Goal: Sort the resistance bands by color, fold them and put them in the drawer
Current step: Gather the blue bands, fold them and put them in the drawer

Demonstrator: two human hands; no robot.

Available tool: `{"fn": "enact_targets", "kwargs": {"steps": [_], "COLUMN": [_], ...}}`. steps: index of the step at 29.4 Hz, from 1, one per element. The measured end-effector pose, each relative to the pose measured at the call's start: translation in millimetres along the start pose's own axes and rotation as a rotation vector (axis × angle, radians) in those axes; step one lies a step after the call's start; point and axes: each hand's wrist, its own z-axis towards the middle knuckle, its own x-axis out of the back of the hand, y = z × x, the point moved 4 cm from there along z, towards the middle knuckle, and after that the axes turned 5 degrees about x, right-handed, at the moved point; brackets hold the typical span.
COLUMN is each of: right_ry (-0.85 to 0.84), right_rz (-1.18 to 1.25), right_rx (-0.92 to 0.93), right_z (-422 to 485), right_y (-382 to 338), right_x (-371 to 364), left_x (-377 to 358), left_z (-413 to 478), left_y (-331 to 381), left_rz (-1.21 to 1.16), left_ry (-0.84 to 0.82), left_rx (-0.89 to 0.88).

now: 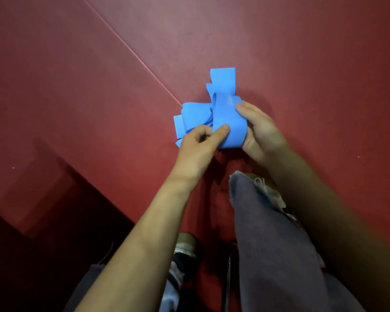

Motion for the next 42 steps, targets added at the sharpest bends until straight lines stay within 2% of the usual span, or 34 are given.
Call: {"fn": "enact_targets", "kwargs": {"steps": [2,4,6,9,11,13,16,18,20,23,26,29,33,35,39,42], "right_ry": [0.063,0.120,0.080,-0.167,-0.220,-0.177,-0.080,-0.053,-0.092,-0.242,-0.325,-0.321,-0.283,-0.176,0.329,0.499], "right_rz": [0.013,-0.140,-0.548,-1.158,-1.282,-1.231,-0.983,-0.766,-0.681,-0.679,-0.624,-0.587,-0.732,-0.758,-0.854,-1.073], "right_rx": [-0.009,0.079,0.389,0.875,0.983,0.882,0.525,0.406,0.334,0.250,0.202,0.168,0.200,0.278,0.475,0.462], "right_z": [-1,-6,-15,-27,-31,-35,-32,-31,-30,-31,-34,-35,-32,-27,-15,-12], "right_y": [-2,-5,-11,-6,-5,-6,-2,1,10,24,28,32,37,33,19,12], "right_x": [7,11,13,8,4,3,4,3,0,-7,-15,-17,-13,-6,38,63], "left_x": [1,2,3,3,0,0,0,-4,-6,2,8,12,18,20,21,21], "left_z": [3,5,4,3,4,5,4,0,-2,-5,-4,-2,-3,-2,-1,-2], "left_y": [-1,0,-1,2,1,-2,-4,-8,-16,-24,-33,-36,-32,-29,-22,-19], "left_rz": [0.002,-0.086,-0.207,-0.158,-0.150,-0.183,-0.204,-0.279,-0.281,-0.396,-0.499,-0.466,-0.366,-0.363,-0.304,-0.191], "left_ry": [0.054,0.079,0.062,-0.002,-0.034,0.031,0.140,0.069,0.002,0.020,-0.048,-0.088,0.031,0.085,0.087,0.079], "left_rx": [0.012,0.104,0.202,0.229,0.237,0.193,0.104,0.163,0.188,0.204,0.262,0.262,0.197,0.112,0.050,-0.006]}}
